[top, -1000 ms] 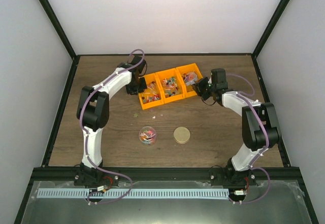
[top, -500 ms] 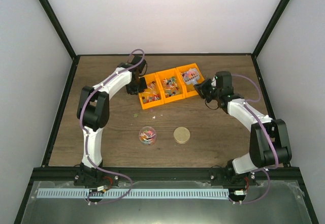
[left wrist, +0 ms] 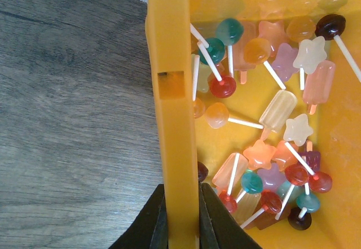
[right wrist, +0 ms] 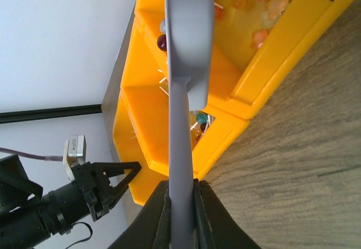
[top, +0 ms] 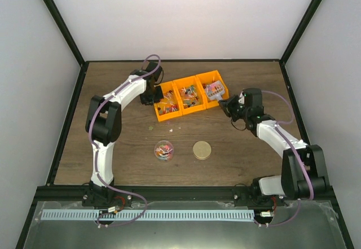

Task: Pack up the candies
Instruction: Scoop the fake candies from the storage box.

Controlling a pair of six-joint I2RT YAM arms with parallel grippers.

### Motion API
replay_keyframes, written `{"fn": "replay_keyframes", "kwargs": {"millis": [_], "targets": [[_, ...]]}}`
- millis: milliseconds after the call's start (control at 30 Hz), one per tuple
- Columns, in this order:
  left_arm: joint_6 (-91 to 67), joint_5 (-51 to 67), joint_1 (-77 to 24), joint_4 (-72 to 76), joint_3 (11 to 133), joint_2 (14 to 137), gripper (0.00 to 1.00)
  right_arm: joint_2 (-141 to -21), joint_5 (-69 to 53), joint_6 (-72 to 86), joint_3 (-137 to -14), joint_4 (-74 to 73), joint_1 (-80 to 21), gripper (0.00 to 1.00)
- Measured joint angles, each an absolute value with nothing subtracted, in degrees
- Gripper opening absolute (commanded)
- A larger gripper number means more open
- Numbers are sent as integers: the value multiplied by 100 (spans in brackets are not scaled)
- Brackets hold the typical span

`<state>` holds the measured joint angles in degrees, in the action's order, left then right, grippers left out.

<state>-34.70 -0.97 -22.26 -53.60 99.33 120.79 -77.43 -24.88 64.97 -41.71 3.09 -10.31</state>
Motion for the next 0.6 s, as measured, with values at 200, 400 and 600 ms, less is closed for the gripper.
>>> {"fn": "replay_keyframes", "kwargs": {"millis": [200, 400, 600], "targets": [[-3470, -73, -2228, -5323, 9931, 12079, 4, -7192, -2576, 6499, -3793, 346, -882, 1], [-3470, -14, -2235, -5242, 9913, 12079, 5, -6711, -2766, 6497, -3522, 414, -687, 1], [-3470, 21, -2235, -5207, 9900, 12079, 4, -6460, -2928, 6497, -3264, 563, -681, 1]]}}
